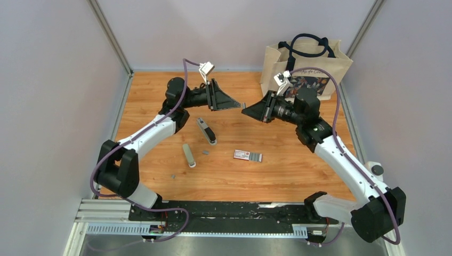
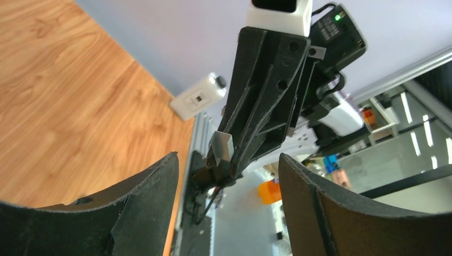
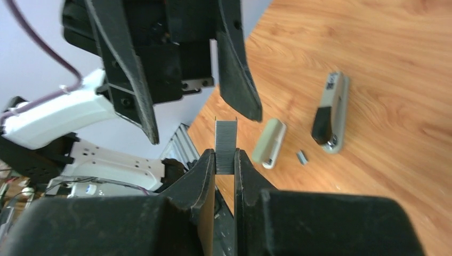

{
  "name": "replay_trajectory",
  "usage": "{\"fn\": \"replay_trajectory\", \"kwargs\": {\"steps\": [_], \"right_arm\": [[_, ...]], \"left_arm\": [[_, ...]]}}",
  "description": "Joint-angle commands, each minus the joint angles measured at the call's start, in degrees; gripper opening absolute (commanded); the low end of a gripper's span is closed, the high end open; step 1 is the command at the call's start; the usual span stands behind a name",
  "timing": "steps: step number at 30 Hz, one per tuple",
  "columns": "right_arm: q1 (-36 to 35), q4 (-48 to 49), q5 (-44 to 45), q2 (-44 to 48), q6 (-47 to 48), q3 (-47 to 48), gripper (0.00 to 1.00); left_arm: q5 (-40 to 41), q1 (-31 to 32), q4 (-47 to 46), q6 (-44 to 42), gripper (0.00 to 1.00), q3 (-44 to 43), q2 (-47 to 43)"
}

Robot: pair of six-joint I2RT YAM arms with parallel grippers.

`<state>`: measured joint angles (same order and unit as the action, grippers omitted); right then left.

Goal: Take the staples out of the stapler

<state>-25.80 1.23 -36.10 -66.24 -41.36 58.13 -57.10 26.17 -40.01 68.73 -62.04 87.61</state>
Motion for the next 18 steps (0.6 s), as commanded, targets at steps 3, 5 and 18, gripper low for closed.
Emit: {"fn": "replay_trajectory", "kwargs": {"steps": [3,5,18], "right_arm": [[1.63,-19.13,5.59,6.02,9.72,0.32,0.0],[2.42,-22.49,8.74,7.17,11.64,0.06,0.0],[11.64,-37.53,22.74,7.88,14.21,4.45,0.01]], "left_arm": [[-1.7,0.19,27.83,-30.32,0.77,-5.98,-1.92],[2.15,0.8,47.57,-42.64,0.77,-10.8,-0.87],[19.74,15.21,83.25,-107.82,0.81,-14.0,11.35]]}}
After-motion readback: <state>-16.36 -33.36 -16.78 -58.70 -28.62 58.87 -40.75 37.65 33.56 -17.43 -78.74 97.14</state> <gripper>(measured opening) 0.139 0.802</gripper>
